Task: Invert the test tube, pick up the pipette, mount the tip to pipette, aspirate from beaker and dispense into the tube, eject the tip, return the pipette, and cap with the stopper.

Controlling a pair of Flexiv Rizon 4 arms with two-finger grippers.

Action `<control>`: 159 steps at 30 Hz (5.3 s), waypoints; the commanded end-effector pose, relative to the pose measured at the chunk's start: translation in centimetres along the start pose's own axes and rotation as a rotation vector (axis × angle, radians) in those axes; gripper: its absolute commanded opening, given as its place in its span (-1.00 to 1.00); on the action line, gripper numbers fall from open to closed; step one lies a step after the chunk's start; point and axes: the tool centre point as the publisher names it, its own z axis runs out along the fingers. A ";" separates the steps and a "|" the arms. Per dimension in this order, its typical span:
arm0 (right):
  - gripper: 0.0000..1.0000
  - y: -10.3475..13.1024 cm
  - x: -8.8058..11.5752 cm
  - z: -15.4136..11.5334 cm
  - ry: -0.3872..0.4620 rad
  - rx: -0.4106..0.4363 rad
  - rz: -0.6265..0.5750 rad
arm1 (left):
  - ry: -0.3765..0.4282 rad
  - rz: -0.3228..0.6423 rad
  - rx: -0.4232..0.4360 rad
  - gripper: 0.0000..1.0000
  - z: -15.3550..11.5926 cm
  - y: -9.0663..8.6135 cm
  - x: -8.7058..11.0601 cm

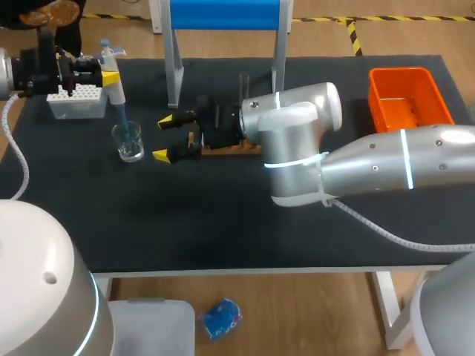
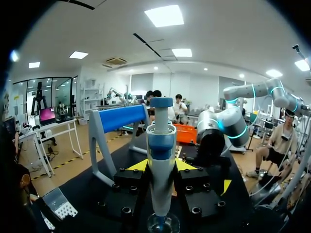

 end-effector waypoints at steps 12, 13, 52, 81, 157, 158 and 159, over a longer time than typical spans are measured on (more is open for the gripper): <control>1.00 0.0 0.0 0.0 -0.002 0.000 -0.001 | 0.005 -0.004 0.031 -1.00 -0.1 0.1 -0.3; 1.00 0.0 0.0 0.0 -0.002 0.000 -0.001 | 0.005 -0.004 0.031 -1.00 -0.1 0.1 -0.3; 1.00 23.3 -5.1 -2.9 -0.017 0.073 -0.204 | 0.005 -0.004 0.031 -1.00 -0.1 0.1 -0.3; -1.00 24.8 -8.6 2.3 0.103 -0.037 -0.039 | 0.005 -0.004 0.031 -1.00 -0.1 0.1 -0.3; -1.00 18.6 -6.9 4.3 0.128 -0.031 0.171 | 0.005 -0.004 0.031 -1.00 -0.1 0.1 -0.3; -1.00 18.6 -6.9 4.3 0.128 -0.032 0.172 | 0.005 -0.004 0.031 -1.00 -0.1 0.1 -0.3; -1.00 18.6 -6.9 4.3 0.129 -0.033 0.173 | 0.005 -0.004 0.031 -1.00 -0.1 0.1 -0.3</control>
